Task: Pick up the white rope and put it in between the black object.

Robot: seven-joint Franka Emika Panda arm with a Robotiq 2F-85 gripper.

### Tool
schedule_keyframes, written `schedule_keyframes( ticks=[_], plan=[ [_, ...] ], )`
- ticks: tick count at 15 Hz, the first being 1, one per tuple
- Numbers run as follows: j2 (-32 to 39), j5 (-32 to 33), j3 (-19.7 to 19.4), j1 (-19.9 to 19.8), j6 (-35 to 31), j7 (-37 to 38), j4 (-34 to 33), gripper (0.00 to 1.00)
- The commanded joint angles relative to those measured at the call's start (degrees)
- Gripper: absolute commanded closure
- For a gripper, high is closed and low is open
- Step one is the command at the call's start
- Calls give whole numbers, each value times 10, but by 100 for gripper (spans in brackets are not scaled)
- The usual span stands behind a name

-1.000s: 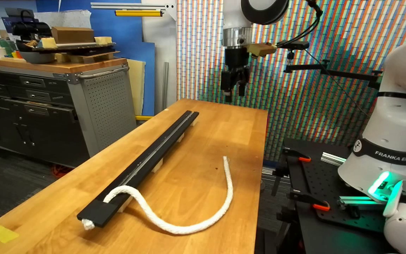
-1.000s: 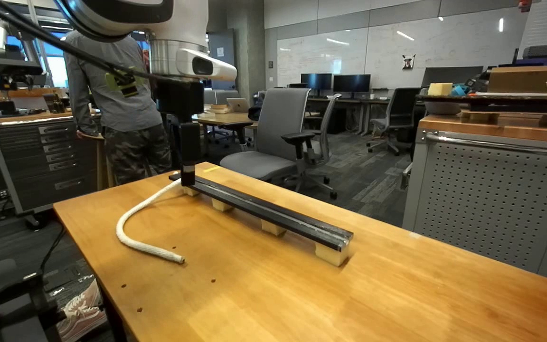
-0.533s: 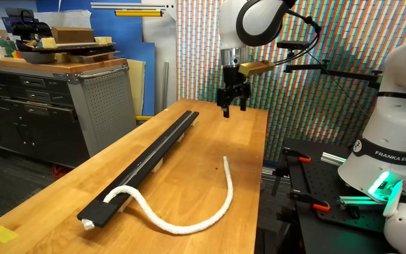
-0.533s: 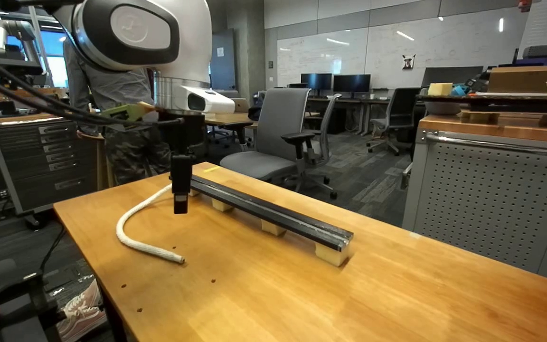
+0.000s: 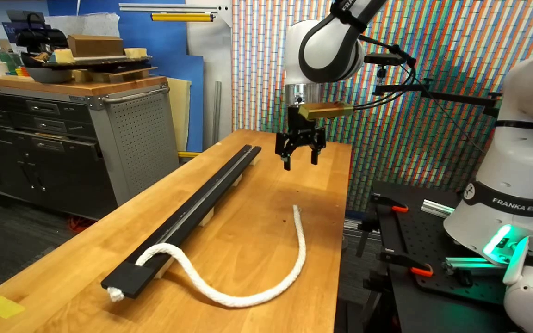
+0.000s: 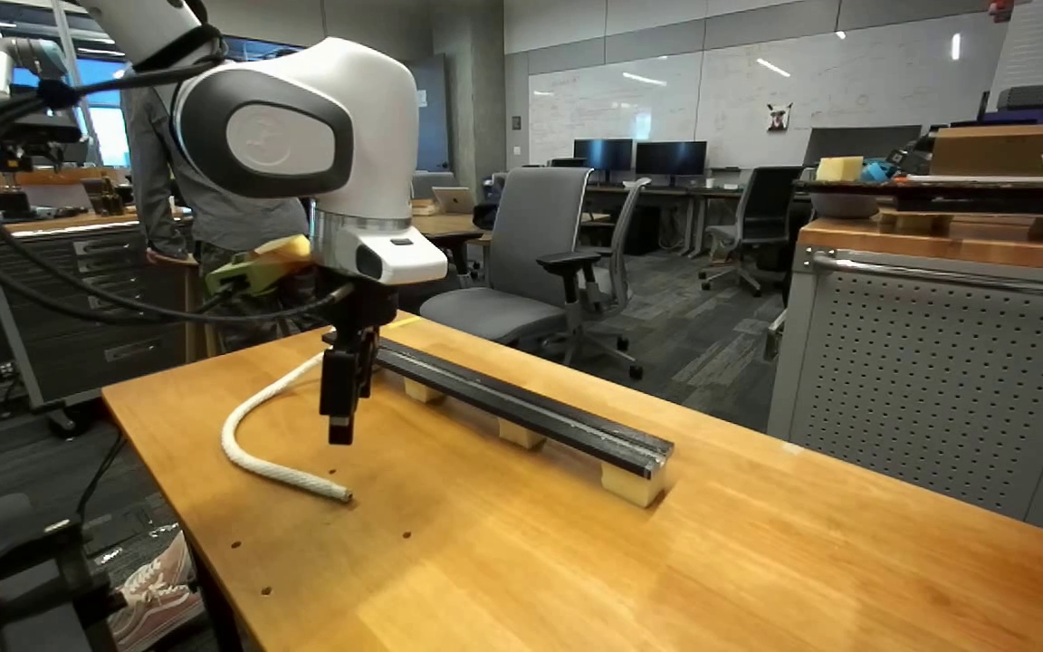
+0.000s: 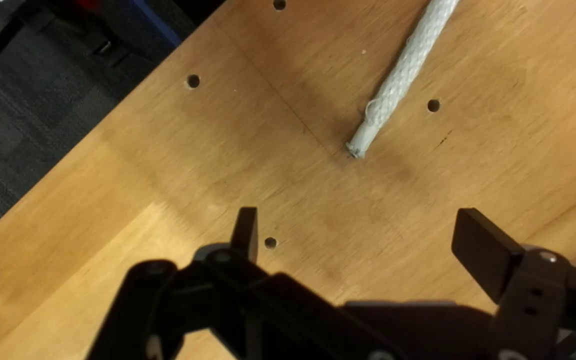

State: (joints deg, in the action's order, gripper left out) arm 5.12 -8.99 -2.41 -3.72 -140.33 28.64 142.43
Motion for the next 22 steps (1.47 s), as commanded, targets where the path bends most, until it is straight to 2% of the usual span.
schedule_keyframes(
  ticks=[1, 5, 13, 16, 22],
  plan=[
    [40, -48, 2, 13, -21, 14, -12, 0],
    [84, -95, 11, 28, -30, 22, -21, 0],
    [160, -187, 32, 42, -113, 18, -50, 0],
    [183, -191, 28, 44, -129, 27, -67, 0],
    [201, -179, 16, 50, -123, 60, -74, 0]
  ],
)
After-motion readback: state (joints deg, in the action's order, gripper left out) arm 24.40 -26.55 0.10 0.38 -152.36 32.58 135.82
